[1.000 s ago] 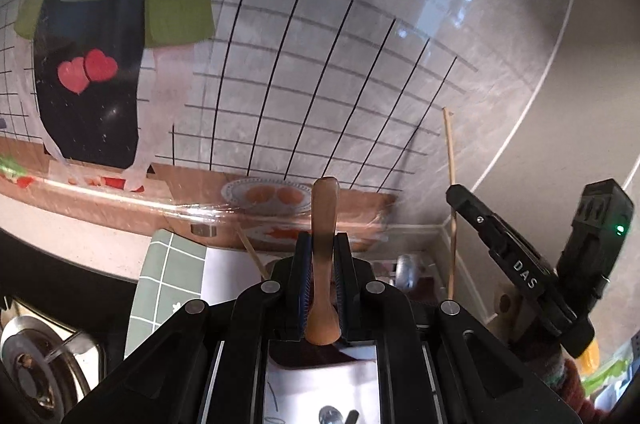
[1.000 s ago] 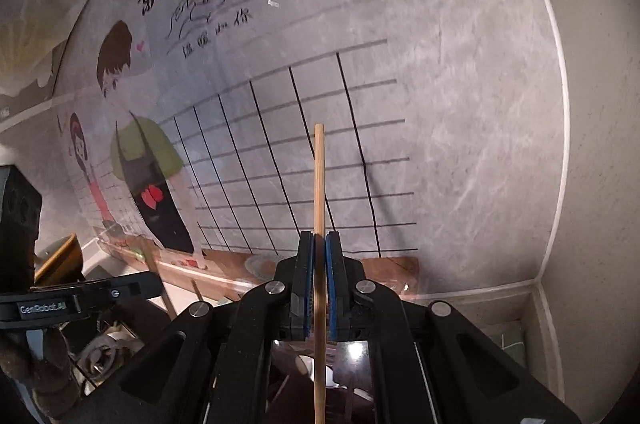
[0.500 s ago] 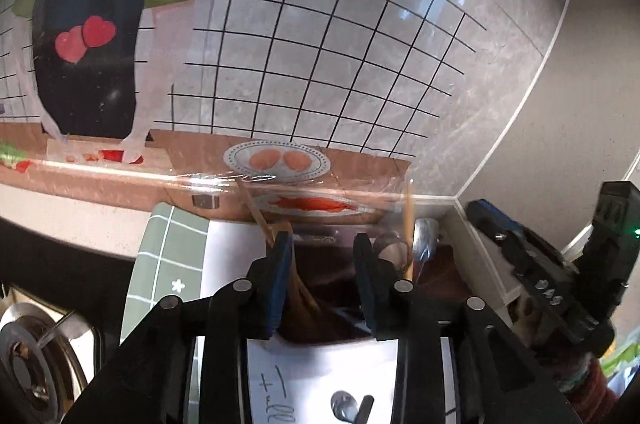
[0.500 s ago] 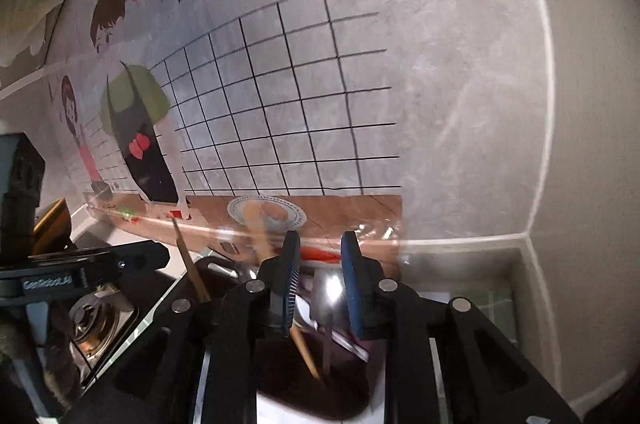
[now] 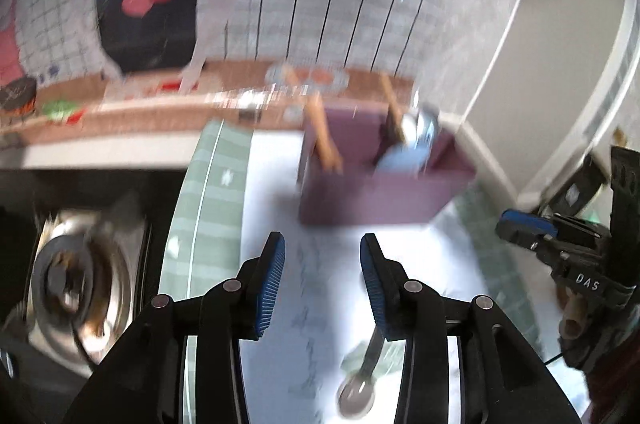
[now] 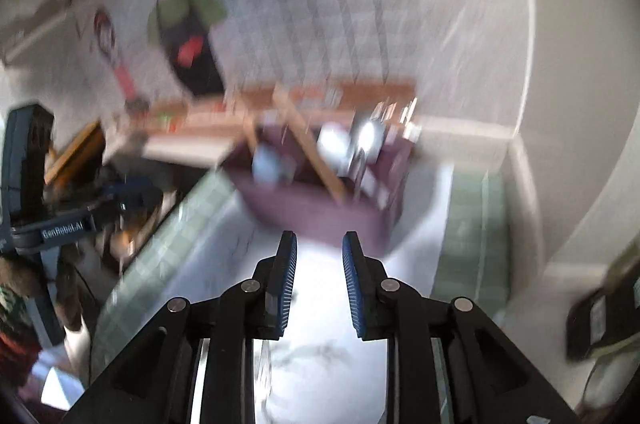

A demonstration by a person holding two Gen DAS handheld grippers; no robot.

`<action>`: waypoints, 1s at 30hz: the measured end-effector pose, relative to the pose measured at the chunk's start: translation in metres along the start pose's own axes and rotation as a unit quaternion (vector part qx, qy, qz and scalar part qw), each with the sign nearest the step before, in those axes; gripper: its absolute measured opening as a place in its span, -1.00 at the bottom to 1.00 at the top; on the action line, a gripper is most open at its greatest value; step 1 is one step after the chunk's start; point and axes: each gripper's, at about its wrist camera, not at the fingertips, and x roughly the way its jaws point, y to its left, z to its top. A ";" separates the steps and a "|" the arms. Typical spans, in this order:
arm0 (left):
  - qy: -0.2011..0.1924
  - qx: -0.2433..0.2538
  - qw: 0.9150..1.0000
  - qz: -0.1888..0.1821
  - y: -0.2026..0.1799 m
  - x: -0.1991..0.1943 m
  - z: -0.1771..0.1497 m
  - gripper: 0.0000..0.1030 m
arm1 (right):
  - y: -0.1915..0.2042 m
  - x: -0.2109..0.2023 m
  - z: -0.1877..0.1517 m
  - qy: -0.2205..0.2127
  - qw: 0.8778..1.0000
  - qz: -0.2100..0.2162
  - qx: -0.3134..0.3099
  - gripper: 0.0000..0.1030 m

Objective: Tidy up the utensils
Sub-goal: 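Grasp a silver spoon with the right gripper while the left grasps the black-handled spoon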

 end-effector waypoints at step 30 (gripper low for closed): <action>0.122 0.089 0.983 -0.099 -0.044 0.031 -0.082 -0.22 | 0.009 0.050 -0.095 0.121 0.990 -0.072 0.008 -0.90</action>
